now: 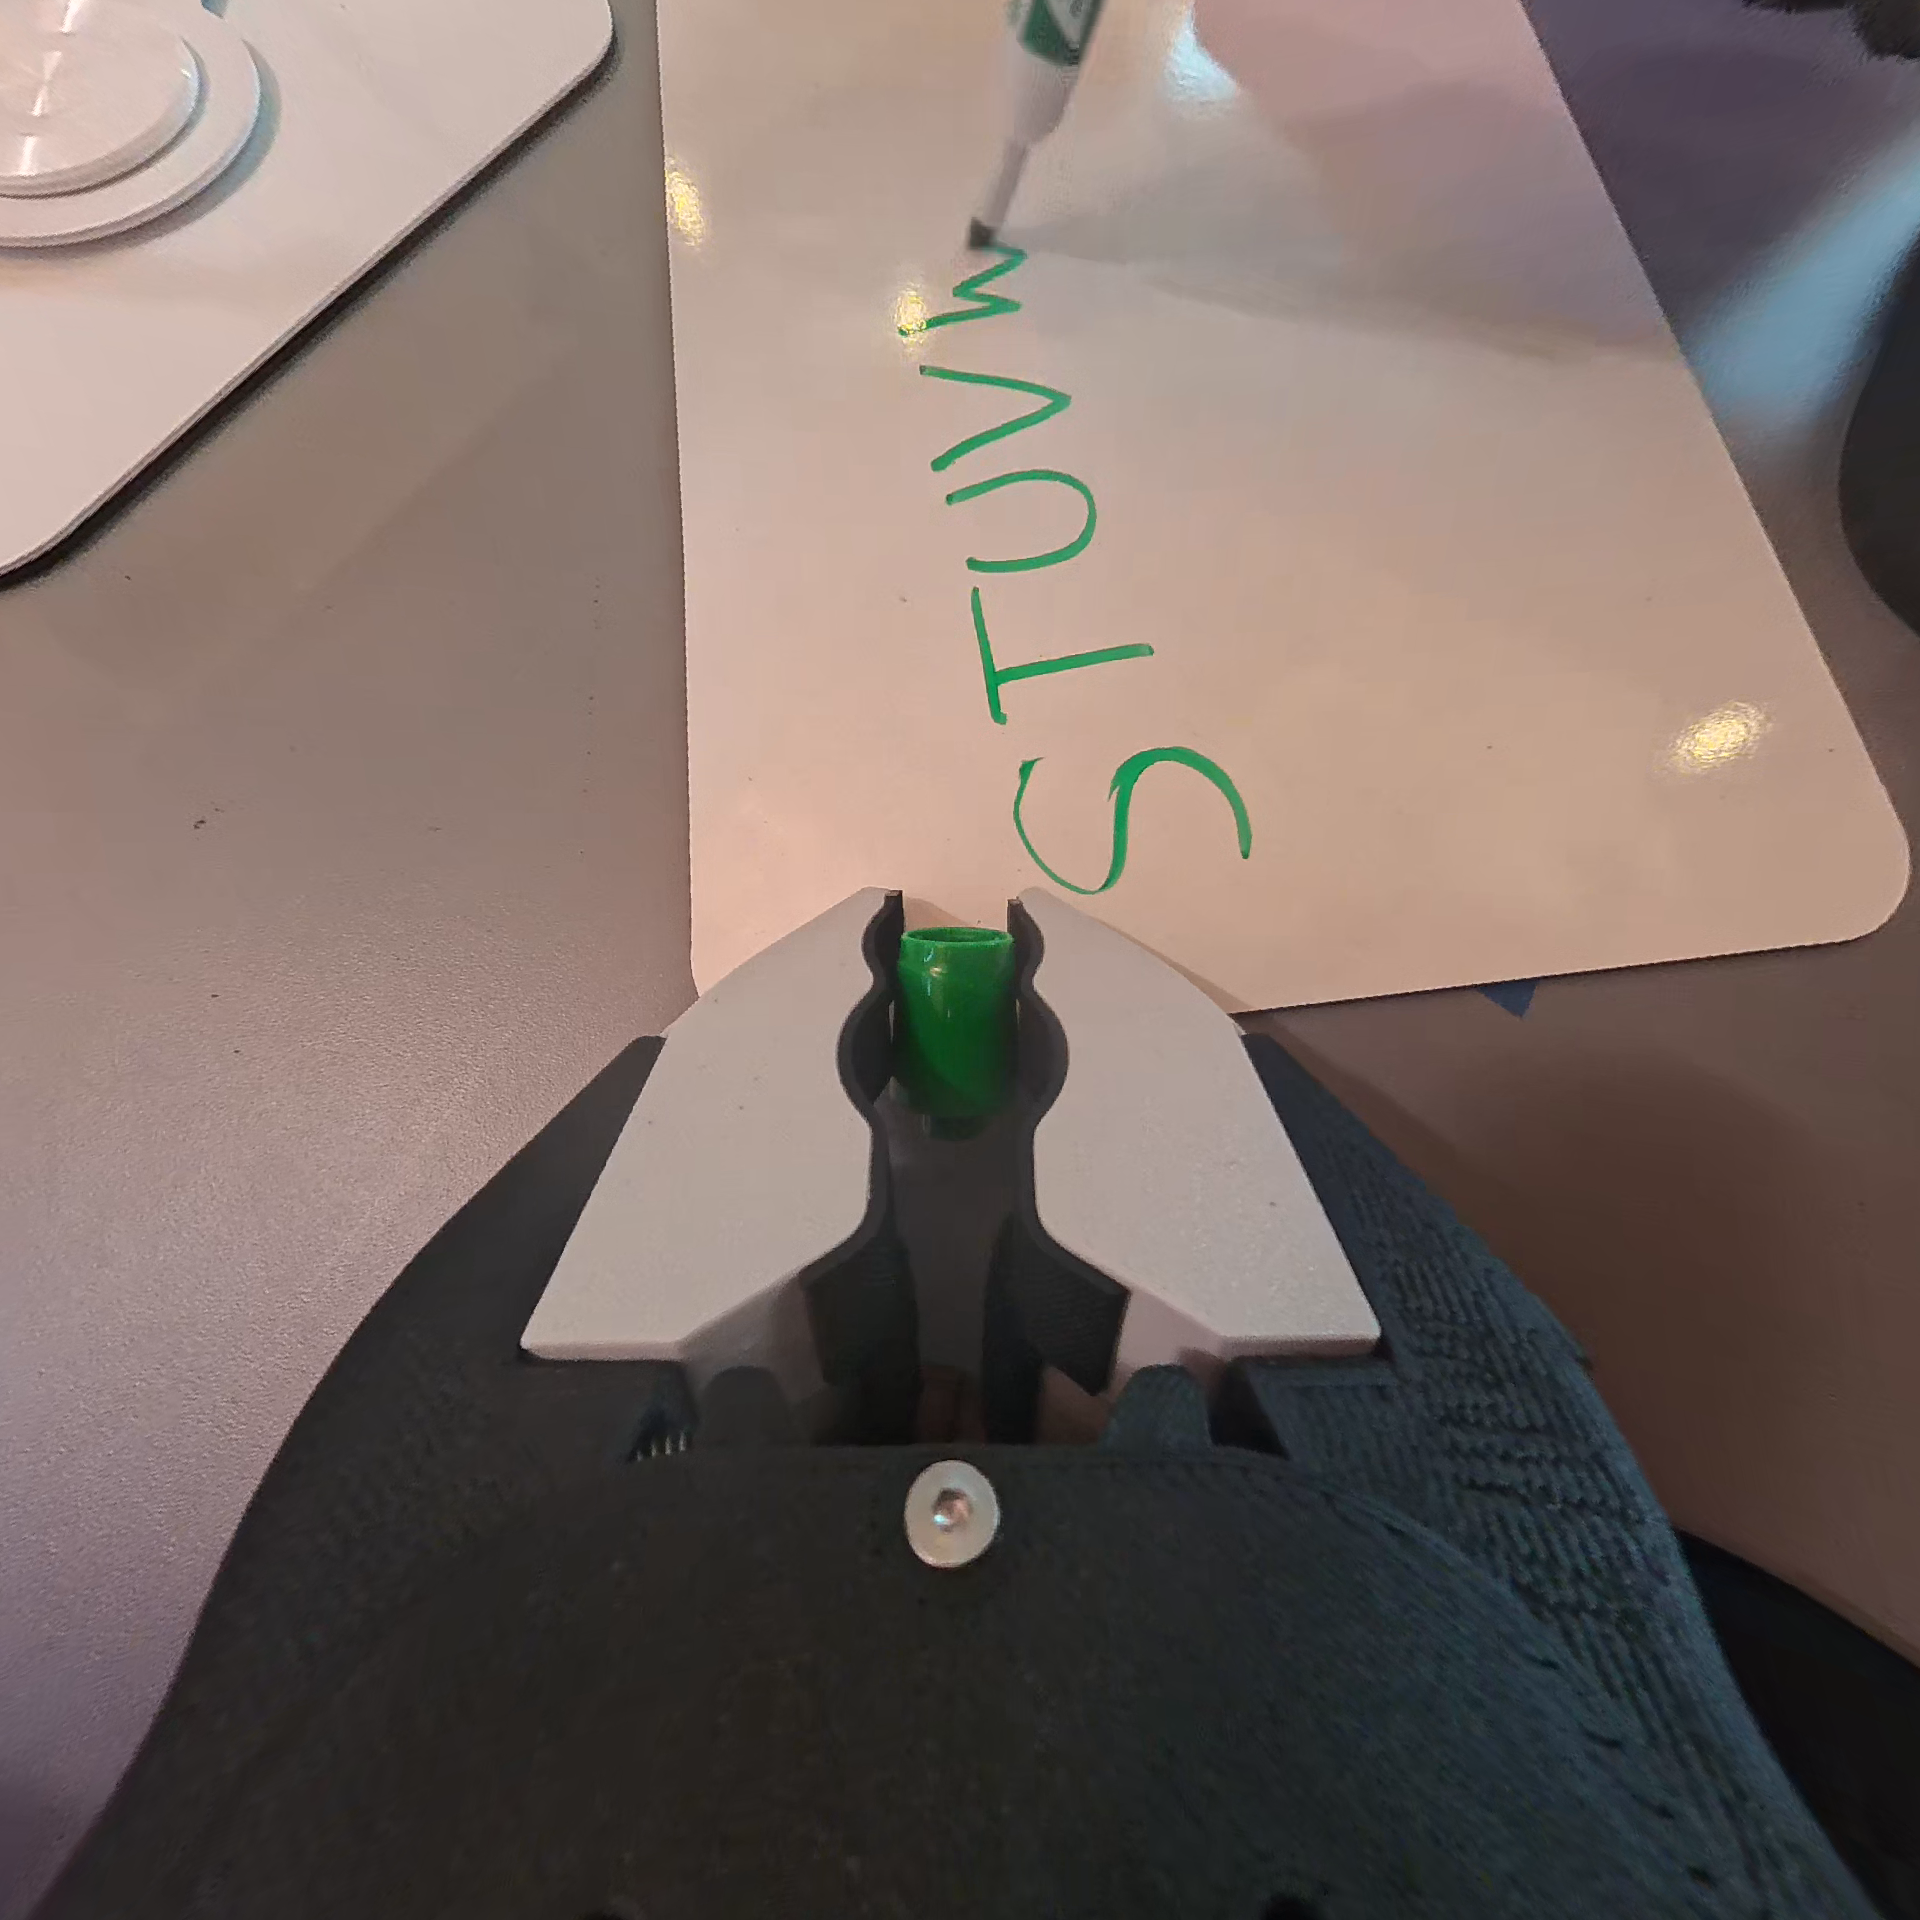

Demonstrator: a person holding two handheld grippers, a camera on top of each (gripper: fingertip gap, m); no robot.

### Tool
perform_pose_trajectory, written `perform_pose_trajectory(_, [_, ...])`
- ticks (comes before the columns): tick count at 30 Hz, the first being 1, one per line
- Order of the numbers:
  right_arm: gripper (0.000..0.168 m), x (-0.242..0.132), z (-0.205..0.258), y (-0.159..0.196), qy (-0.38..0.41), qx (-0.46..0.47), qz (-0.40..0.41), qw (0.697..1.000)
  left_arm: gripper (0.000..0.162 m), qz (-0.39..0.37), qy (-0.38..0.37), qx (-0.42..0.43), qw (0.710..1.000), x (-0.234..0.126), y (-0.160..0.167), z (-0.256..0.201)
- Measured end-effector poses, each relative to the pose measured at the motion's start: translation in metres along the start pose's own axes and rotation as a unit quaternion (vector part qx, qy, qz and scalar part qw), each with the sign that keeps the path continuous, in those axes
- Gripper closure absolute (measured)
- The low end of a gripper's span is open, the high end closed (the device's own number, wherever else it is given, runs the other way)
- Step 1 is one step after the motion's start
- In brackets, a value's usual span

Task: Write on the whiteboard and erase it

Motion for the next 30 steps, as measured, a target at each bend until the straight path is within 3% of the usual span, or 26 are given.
perform_pose_trajectory(13, [0.149,0.010,-0.028,-0.010,0.019,0.020,-0.009,1.000,0.142,0.000,0.002,0.000,1.000,0.000,0.000,0.000])
perform_pose_trajectory(30, [0.148,0.011,-0.028,-0.011,0.005,0.032,-0.022,0.999,0.142,0.000,0.002,-0.001,1.000,0.000,0.000,0.000])
Point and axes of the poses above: each gripper's, where its closed fingertips meet, x out along the fingers, y out of its underside, z = x × y across the jaws, the point moved 8 cm from there along -x, back along the fingers, and after that the axes turned 11 degrees about z, right-handed, at the moved point
